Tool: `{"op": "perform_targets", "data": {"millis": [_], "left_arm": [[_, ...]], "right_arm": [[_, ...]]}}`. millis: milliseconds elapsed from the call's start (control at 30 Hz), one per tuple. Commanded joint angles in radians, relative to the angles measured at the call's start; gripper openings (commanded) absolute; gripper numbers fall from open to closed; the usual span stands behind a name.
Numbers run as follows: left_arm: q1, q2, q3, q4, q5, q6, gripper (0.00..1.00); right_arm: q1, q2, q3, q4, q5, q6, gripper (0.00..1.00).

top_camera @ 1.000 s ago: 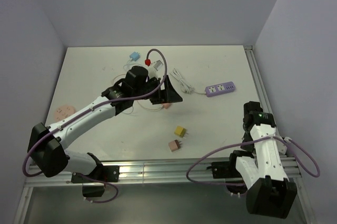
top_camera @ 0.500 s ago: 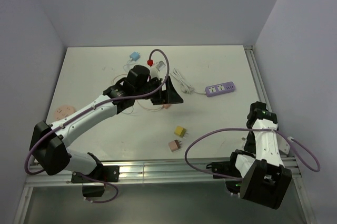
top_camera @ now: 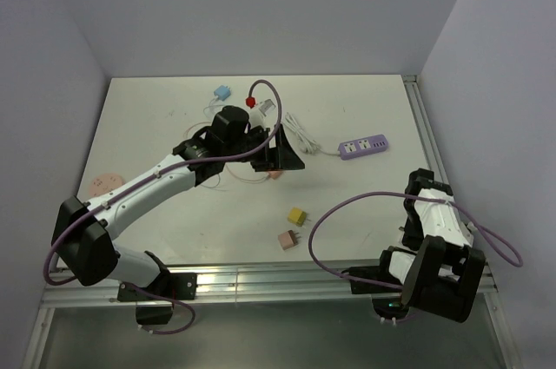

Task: Insert the plug

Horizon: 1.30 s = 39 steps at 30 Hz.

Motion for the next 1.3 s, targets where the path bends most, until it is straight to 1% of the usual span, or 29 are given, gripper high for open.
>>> {"op": "perform_targets", "data": {"millis": [0,67,200,267,300,333,367,467,500,567,600,633,700,733,767,800,833,867,900,933,967,1000,1033,1067,1100,1167,1233,1267], "left_arm": [[-0.005,0.007,0.031,0.059,0.022,0.015,0.8],[-0.005,0.005,0.024,0.068,0.022,0.012,0.8],[-0.005,0.011,0.011,0.084,0.023,0.015,0.8],[-0.004,0.013,0.005,0.09,0.026,0.013,0.8],[-0.005,0.012,0.002,0.093,0.025,0.012,0.8],[-0.004,0.011,-0.001,0.097,0.025,0.015,0.8],[-0.004,0.007,-0.005,0.097,0.025,0.018,0.8],[-0.005,-0.002,-0.01,0.087,0.014,0.032,0.8],[-0.004,-0.007,-0.012,0.087,0.014,0.041,0.8],[-0.001,-0.019,-0.013,0.082,0.013,0.049,0.8],[-0.001,-0.022,-0.013,0.078,0.01,0.055,0.8],[0.005,-0.025,-0.012,0.071,0.011,0.062,0.8],[0.018,-0.033,-0.012,0.064,0.026,0.069,0.8],[0.034,-0.038,-0.016,0.07,0.032,0.069,0.8],[0.042,-0.045,-0.033,0.082,0.048,0.066,0.8],[0.054,-0.048,-0.042,0.094,0.06,0.064,0.8],[0.076,-0.053,-0.073,0.108,0.071,0.055,0.79],[0.088,-0.062,-0.088,0.129,0.089,0.049,0.79],[0.105,-0.067,-0.105,0.169,0.095,0.034,0.79],[0.111,-0.073,-0.123,0.208,0.109,0.024,0.79],[0.114,-0.08,-0.163,0.287,0.132,0.014,0.79],[0.116,-0.081,-0.183,0.344,0.153,-0.018,0.8],[0.114,-0.081,-0.226,0.401,0.181,-0.04,0.8],[0.111,-0.074,-0.246,0.459,0.207,-0.064,0.81],[0.11,-0.068,-0.26,0.558,0.245,-0.104,0.82],[0.099,-0.052,-0.277,0.613,0.249,-0.117,0.83],[0.065,-0.044,-0.265,0.608,0.198,-0.089,0.9],[0.052,-0.044,-0.265,0.608,0.174,-0.082,0.92]], "right_arm": [[-0.007,0.012,0.005,0.026,0.039,-0.013,0.68],[-0.005,0.024,0.008,0.034,0.042,-0.027,0.65],[-0.005,0.073,0.017,0.041,0.043,-0.046,0.52],[-0.005,0.087,0.025,0.044,0.045,-0.059,0.43],[-0.005,0.098,0.028,0.044,0.051,-0.061,0.21],[-0.005,0.096,0.029,0.043,0.062,-0.062,0.08],[-0.005,0.096,0.042,0.034,0.065,-0.07,0.0],[0.007,0.063,0.098,0.017,0.085,-0.105,0.0],[0.018,0.026,0.12,0.006,0.092,-0.118,0.0],[0.084,-0.015,0.182,-0.006,0.133,-0.153,0.0],[0.116,-0.058,0.201,0.015,0.147,-0.182,0.0],[0.172,-0.077,0.221,0.021,0.157,-0.208,0.0],[0.208,-0.133,0.261,0.116,0.119,-0.364,0.0],[0.223,-0.153,0.266,0.156,0.085,-0.418,0.0],[0.251,-0.17,0.273,0.202,0.038,-0.563,0.0],[0.266,-0.196,0.272,0.333,-0.068,-0.645,0.0],[0.286,-0.203,0.275,0.368,-0.099,-0.691,0.0],[0.332,-0.201,0.298,0.389,-0.131,-0.77,0.0],[0.352,-0.183,0.313,0.427,-0.218,-0.815,0.0],[0.369,-0.171,0.332,0.432,-0.258,-0.845,0.0],[0.416,-0.143,0.361,0.451,-0.309,-0.899,0.0],[0.433,-0.134,0.371,0.46,-0.36,-0.926,0.0],[0.453,-0.126,0.388,0.462,-0.445,-0.943,0.0],[0.475,-0.124,0.393,0.475,-0.479,-0.96,0.0],[0.514,-0.129,0.395,0.486,-0.509,-0.963,0.0],[0.555,-0.152,0.395,0.521,-0.582,-0.94,0.0],[0.611,-0.166,0.376,0.569,-0.657,-0.909,0.0],[0.63,-0.172,0.372,0.596,-0.667,-0.894,0.0]]}}
